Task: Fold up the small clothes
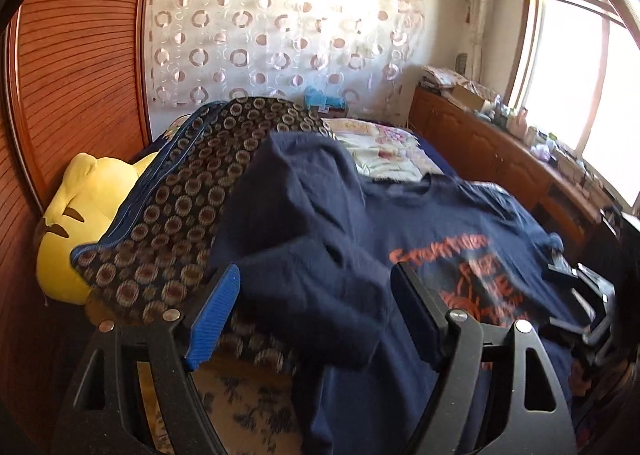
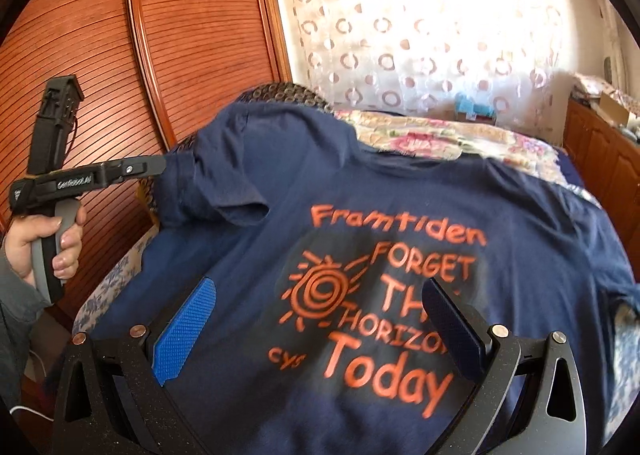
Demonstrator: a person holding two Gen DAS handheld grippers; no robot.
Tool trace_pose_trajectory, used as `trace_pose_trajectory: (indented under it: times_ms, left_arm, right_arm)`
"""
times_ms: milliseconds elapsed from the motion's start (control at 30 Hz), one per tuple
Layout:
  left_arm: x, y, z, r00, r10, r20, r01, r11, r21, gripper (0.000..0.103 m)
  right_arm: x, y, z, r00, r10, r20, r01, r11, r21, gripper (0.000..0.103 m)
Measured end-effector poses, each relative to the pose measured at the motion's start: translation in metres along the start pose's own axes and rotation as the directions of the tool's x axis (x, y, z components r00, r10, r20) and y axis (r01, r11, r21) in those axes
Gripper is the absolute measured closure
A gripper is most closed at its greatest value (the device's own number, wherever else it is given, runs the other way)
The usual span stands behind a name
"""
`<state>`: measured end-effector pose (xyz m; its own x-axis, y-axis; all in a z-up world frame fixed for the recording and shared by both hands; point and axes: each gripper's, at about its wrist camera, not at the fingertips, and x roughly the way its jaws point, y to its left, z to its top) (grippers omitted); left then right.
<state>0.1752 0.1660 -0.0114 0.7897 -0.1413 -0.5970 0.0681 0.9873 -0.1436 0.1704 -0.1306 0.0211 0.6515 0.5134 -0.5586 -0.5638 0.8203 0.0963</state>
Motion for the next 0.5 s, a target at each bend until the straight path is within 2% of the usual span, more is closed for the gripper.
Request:
trace_pose_trajectory:
  times_ms: [67, 133, 200, 300, 400, 500]
  left_arm:
    - [0.008, 0.0, 0.005, 0.999, 0.039, -0.007, -0.038, 0.999, 0.015, 0.026]
    - [0.02, -0.004, 0.006, 0.995, 0.094, -0.037, -0.092, 0.994, 0.06, 0.036]
    - [0.029, -0.007, 0.003, 0.986, 0.147, -0.077, -0.139, 0.985, 0.1, 0.067]
    - [0.027, -0.01, -0.006, 0.985, 0.142, -0.097, -0.13, 0.984, 0.118, 0.094]
    - [0.006, -0.018, -0.012, 0.991, 0.122, -0.05, -0.114, 0.985, 0.126, 0.096]
    - [-0.028, -0.032, -0.021, 0.999, 0.039, 0.012, -0.04, 0.991, 0.129, 0.096]
  right_arm:
    - [0.0, -0.001, -0.001, 1.0, -0.005, 0.0, 0.005, 1.0, 0.006, 0.0]
    - [0.0, -0.002, -0.007, 1.0, -0.001, -0.007, 0.001, 1.0, 0.013, 0.0]
    - [0.002, -0.002, -0.011, 1.0, 0.001, -0.015, -0.001, 1.0, 0.015, 0.0]
    - [0.002, -0.004, -0.014, 1.0, 0.004, -0.019, -0.004, 1.0, 0.019, 0.0]
    - [0.001, -0.008, -0.011, 1.0, 0.009, -0.017, -0.009, 1.0, 0.029, 0.0]
    - [0.001, -0.011, -0.009, 1.0, 0.005, -0.013, -0.004, 1.0, 0.025, 0.0]
